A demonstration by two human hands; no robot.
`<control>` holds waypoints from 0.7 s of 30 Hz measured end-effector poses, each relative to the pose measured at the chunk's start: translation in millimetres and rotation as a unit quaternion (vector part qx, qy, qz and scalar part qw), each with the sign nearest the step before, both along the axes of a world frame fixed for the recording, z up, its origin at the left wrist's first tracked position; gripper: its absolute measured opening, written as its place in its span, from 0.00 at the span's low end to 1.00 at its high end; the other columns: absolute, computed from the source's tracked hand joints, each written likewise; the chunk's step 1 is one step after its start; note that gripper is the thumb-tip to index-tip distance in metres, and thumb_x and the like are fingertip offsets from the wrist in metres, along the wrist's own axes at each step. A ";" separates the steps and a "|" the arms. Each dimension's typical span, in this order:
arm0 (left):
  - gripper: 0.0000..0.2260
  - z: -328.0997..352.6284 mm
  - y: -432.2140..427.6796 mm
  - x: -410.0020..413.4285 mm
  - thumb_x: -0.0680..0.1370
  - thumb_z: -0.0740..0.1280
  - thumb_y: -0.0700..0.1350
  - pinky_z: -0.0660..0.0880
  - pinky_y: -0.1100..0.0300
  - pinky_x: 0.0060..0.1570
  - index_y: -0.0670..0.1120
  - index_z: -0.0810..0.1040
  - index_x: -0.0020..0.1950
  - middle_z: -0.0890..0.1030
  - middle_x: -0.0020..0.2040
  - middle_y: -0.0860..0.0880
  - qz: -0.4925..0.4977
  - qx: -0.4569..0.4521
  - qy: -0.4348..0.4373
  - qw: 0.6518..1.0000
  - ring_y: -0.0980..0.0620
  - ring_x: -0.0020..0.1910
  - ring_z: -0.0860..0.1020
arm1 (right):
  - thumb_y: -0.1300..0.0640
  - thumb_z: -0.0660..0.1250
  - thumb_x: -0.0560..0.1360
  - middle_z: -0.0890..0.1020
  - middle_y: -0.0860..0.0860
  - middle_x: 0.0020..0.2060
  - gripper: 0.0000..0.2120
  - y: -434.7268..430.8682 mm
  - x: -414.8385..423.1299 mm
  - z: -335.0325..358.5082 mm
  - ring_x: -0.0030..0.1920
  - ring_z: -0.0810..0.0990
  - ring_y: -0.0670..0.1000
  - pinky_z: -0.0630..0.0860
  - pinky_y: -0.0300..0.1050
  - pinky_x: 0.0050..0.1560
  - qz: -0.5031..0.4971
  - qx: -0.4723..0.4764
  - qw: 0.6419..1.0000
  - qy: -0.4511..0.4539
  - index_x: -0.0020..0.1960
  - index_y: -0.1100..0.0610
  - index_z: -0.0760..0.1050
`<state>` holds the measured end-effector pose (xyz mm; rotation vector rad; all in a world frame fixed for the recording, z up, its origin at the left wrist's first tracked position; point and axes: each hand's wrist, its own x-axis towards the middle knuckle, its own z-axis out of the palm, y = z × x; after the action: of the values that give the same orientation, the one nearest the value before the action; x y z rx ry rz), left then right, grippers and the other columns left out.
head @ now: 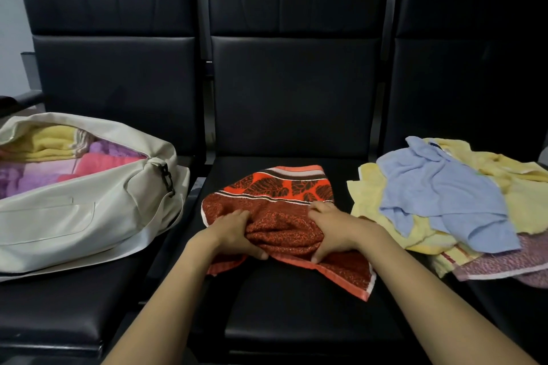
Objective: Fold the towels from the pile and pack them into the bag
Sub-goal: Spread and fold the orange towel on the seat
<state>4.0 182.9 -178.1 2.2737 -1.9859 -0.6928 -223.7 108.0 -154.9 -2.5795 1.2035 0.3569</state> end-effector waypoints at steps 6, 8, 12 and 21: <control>0.46 3.5 -0.2 -0.7 0.65 0.77 0.58 0.63 0.55 0.71 0.50 0.59 0.77 0.67 0.73 0.48 0.017 -0.038 0.070 0.997 0.48 0.71 0.66 | 0.49 0.75 0.68 0.71 0.52 0.68 0.38 -4.2 -7.7 1.3 0.65 0.73 0.54 0.72 0.48 0.65 -0.051 0.063 0.996 -0.029 0.74 0.53 0.63; 0.43 4.2 1.1 -3.8 0.66 0.76 0.58 0.63 0.56 0.70 0.51 0.62 0.76 0.69 0.72 0.49 0.027 -0.013 0.085 0.996 0.49 0.70 0.67 | 0.52 0.74 0.68 0.79 0.52 0.56 0.23 -3.8 -9.3 2.8 0.55 0.79 0.54 0.77 0.47 0.56 -0.066 0.078 0.993 -0.056 0.61 0.53 0.75; 0.25 4.8 9.2 -9.4 0.64 0.77 0.58 0.69 0.57 0.63 0.54 0.79 0.59 0.78 0.58 0.54 0.012 -0.022 0.132 0.991 0.51 0.60 0.75 | 0.54 0.72 0.68 0.81 0.49 0.41 0.06 -0.6 -19.8 9.5 0.43 0.80 0.49 0.77 0.45 0.49 -0.088 0.109 0.982 -0.129 0.43 0.54 0.79; 0.21 154.9 38.3 0.0 0.66 0.77 0.55 0.81 0.50 0.47 0.51 0.80 0.56 0.85 0.49 0.48 0.003 -0.006 0.253 0.967 0.48 0.47 0.84 | 0.47 0.73 0.57 0.86 0.53 0.43 0.20 17.5 -44.2 132.3 0.47 0.84 0.55 0.78 0.51 0.52 -0.071 0.112 0.959 -0.249 0.46 0.55 0.82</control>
<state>4.0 221.2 -23.2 1.8420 -1.7265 -1.1192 -267.9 125.5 -22.7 -2.1847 1.0772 -0.1741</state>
